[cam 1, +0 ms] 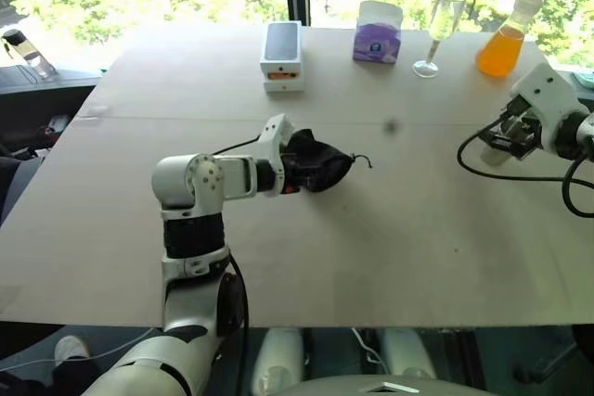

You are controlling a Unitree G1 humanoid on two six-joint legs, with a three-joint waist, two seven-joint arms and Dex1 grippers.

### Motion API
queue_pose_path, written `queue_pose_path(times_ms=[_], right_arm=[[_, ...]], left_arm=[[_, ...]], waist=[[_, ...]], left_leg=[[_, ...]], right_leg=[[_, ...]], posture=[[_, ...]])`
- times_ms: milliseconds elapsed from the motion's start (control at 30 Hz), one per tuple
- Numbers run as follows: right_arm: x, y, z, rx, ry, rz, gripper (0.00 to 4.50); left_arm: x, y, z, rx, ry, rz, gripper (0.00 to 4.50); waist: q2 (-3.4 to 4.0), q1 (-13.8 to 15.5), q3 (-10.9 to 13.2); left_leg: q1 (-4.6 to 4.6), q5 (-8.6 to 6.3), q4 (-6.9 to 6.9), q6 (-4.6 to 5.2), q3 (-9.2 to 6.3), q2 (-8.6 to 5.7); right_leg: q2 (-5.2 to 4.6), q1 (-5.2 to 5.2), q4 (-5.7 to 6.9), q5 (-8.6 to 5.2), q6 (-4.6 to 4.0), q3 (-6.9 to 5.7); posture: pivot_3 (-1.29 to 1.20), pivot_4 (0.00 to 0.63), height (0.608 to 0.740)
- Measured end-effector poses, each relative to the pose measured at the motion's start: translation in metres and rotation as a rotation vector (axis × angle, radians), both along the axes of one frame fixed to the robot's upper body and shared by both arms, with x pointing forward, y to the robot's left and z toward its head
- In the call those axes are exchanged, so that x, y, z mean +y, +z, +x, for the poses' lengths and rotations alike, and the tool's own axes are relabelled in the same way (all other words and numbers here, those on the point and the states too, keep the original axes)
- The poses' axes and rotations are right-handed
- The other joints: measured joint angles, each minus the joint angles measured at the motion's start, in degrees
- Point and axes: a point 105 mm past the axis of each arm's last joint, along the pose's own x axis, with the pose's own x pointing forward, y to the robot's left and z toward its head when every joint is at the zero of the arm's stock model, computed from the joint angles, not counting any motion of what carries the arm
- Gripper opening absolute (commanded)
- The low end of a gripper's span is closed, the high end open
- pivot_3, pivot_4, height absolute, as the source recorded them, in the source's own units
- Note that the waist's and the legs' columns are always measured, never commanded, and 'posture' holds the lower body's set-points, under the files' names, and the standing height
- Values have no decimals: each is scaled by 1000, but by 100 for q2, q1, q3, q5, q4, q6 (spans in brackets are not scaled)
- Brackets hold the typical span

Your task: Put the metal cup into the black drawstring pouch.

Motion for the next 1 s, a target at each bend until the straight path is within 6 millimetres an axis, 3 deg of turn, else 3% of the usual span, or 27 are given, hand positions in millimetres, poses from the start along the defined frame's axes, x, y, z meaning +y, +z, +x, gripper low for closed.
queue_pose_path(times_ms=[100, 433, 633, 767, 833, 867, 900, 933, 1000], right_arm=[[-6, -15, 3, 84, -16, -12, 4500], [-29, -34, 17, 225, -55, -81, 29], [-30, -36, 17, 245, -19, -89, 29], [-17, -23, 1, 211, 35, 101, 29], [-1, -13, -11, 174, 68, 295, 29], [26, -4, -27, 124, 143, 501, 29], [33, -4, -31, 124, 165, 536, 29], [56, -7, -48, 131, 223, 657, 29], [75, -13, -62, 124, 261, 756, 29]], left_arm=[[0, -1, 0, -2, 8, 10, 146], [-5, -1, 0, -26, 10, 11, 0], [-6, -1, 0, -33, 14, 14, 0], [-7, 0, 1, -40, 18, 10, 0], [-7, 0, 1, -38, 22, -1, 0], [-7, 0, 2, -31, 32, -8, 0], [-6, -1, 3, -28, 34, -7, 0], [-9, -2, 3, -18, 32, -10, 0], [-10, -3, 3, -10, 34, -11, 0]], waist=[[0, -3, 0], [2, -6, 1], [4, -6, 2], [5, 11, 3], [4, 16, 3], [4, 11, 2], [5, 2, 2], [6, 6, 1], [6, 11, 1]], left_leg=[[0, 0, 0, 0, 2, -1], [-1, 0, 0, 0, 2, -3], [-1, 1, 0, -2, 1, -1], [-3, 1, 0, -2, -3, 15], [-4, 0, 0, -3, -10, 19], [-2, 1, -1, -5, -22, 25], [1, 0, -1, -5, -23, 25], [0, 2, -3, -8, -27, 22], [-1, 3, -2, -10, -34, 21]], right_leg=[[-1, 0, -1, 0, 0, 0], [-2, -1, -2, 1, 1, 1], [-3, 0, -1, 1, 1, -2], [-5, 1, -2, 1, 0, -8], [-4, 5, -5, 1, 0, -18], [-2, 13, -5, 1, -1, -27], [-1, 13, -1, 1, -1, -26], [-3, 12, 1, 1, -1, -26], [-2, 12, 2, 1, -1, -33]], posture=[[0, 150, 737], [0, 150, 737], [0, 150, 737], [0, 150, 737], [0, 150, 737], [0, 150, 737], [0, 150, 737], [0, 150, 737], [0, 150, 737]])
